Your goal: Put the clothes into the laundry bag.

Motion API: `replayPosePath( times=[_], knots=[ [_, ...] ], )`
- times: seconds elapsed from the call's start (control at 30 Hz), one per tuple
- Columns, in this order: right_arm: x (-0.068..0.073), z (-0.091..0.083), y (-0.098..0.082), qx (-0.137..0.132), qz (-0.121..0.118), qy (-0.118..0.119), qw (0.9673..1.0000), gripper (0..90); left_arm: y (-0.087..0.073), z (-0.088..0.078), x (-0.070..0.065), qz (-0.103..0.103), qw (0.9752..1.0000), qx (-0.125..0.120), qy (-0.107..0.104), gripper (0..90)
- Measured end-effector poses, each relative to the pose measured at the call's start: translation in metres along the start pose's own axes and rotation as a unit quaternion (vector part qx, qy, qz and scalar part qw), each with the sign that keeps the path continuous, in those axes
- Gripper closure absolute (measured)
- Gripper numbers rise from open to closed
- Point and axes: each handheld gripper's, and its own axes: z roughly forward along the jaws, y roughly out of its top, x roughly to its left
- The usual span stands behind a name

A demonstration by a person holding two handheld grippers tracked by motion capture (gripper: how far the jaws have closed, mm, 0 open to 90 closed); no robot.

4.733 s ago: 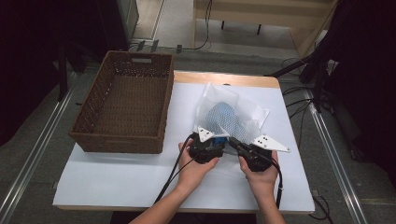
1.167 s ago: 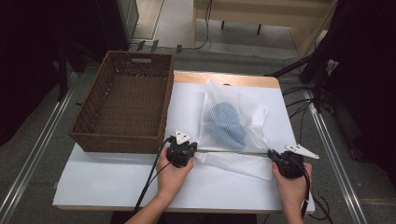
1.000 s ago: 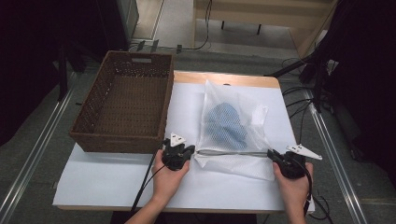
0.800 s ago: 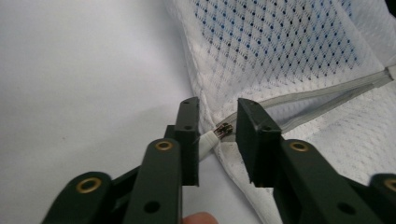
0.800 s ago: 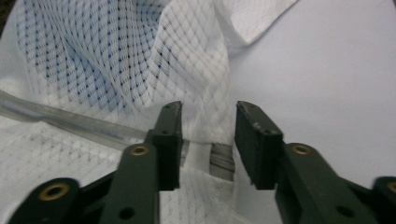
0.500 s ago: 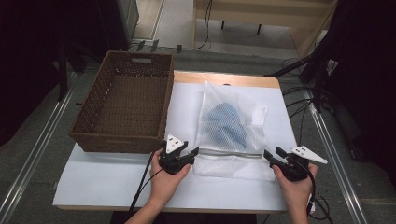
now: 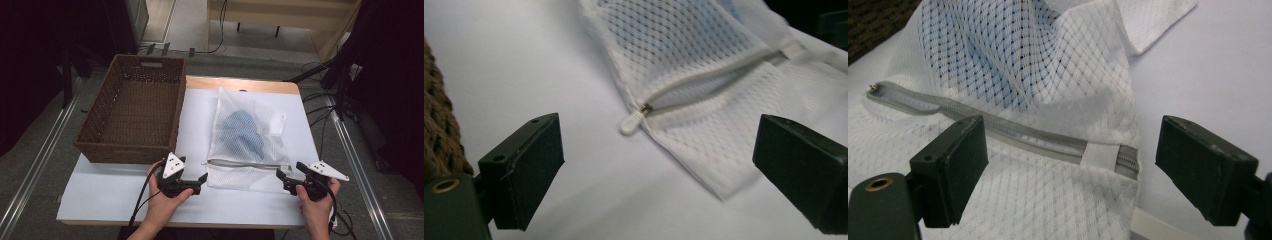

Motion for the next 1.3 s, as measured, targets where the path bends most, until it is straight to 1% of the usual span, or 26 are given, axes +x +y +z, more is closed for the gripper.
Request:
replayPosePath(
  times=[0.03, 0.1, 0.13, 0.23, 0.33, 0.4, 0.47, 0.53, 0.7, 0.8, 0.9, 1.07, 1.13, 1.17, 1.23, 1.3],
  knots=[
    [0.001, 0.000, -0.001, 0.002, -0.006, -0.005, 1.0000, 13.5, -0.001, -0.003, 0.001, 0.004, 1.0000, 0.000, -0.002, 2.8],
    [0.004, -0.002, -0.002, 0.005, -0.010, -0.014, 0.9998, 13.4, -0.004, -0.010, 0.004, 0.007, 0.9999, -0.005, -0.008, 2.5],
    [0.004, -0.003, -0.003, 0.006, -0.012, -0.015, 0.9998, 13.4, -0.006, -0.014, 0.006, 0.008, 0.9999, -0.007, -0.008, 1.8],
    [0.005, -0.004, -0.006, 0.010, -0.018, -0.017, 0.9997, 12.3, -0.010, -0.023, 0.011, 0.007, 0.9999, -0.011, -0.007, 1.6],
    [0.006, -0.004, -0.006, 0.012, -0.017, -0.019, 0.9996, 10.4, -0.013, -0.031, 0.016, 0.005, 0.9998, -0.016, -0.008, 1.6],
    [0.006, -0.005, -0.005, 0.012, -0.019, -0.016, 0.9996, 7.7, -0.015, -0.036, 0.019, 0.006, 0.9998, -0.016, -0.010, 1.5],
    [0.007, -0.005, -0.005, 0.012, -0.022, -0.013, 0.9996, 6.5, -0.016, -0.041, 0.023, 0.004, 0.9998, -0.019, -0.008, 1.5],
    [0.007, -0.007, -0.006, 0.014, -0.024, -0.014, 0.9995, 4.7, -0.017, -0.046, 0.029, 0.003, 0.9997, -0.020, -0.014, 0.0],
    [0.003, -0.009, -0.008, 0.016, -0.021, -0.015, 0.9995, 2.9, -0.018, -0.060, 0.042, -0.009, 0.9995, -0.031, -0.002, 0.0],
    [0.001, -0.011, -0.008, 0.011, -0.018, -0.015, 0.9997, 2.8, -0.018, -0.068, 0.048, 0.000, 0.9995, -0.031, 0.000, 0.0],
    [-0.001, -0.011, -0.009, 0.013, -0.018, -0.017, 0.9996, 2.6, -0.020, -0.076, 0.055, 0.008, 0.9994, -0.033, 0.002, 0.0],
    [-0.005, -0.012, -0.009, 0.012, -0.013, -0.020, 0.9997, 2.6, -0.022, -0.089, 0.067, 0.007, 0.9991, -0.040, 0.012, 0.0],
    [-0.006, -0.014, -0.009, 0.010, -0.012, -0.021, 0.9997, 2.7, -0.023, -0.093, 0.073, 0.004, 0.9989, -0.044, 0.014, 0.0],
    [-0.007, -0.014, -0.009, 0.009, -0.016, -0.024, 0.9996, 2.7, -0.023, -0.095, 0.076, 0.003, 0.9988, -0.047, 0.016, 0.0],
    [-0.009, -0.016, -0.009, 0.009, -0.009, -0.027, 0.9996, 2.7, -0.023, -0.099, 0.081, -0.001, 0.9984, -0.053, 0.019, 0.0],
    [-0.011, -0.017, -0.010, 0.007, -0.008, -0.028, 0.9995, 2.6, -0.023, -0.103, 0.086, -0.004, 0.9981, -0.058, 0.023, 0.0]
  ],
)
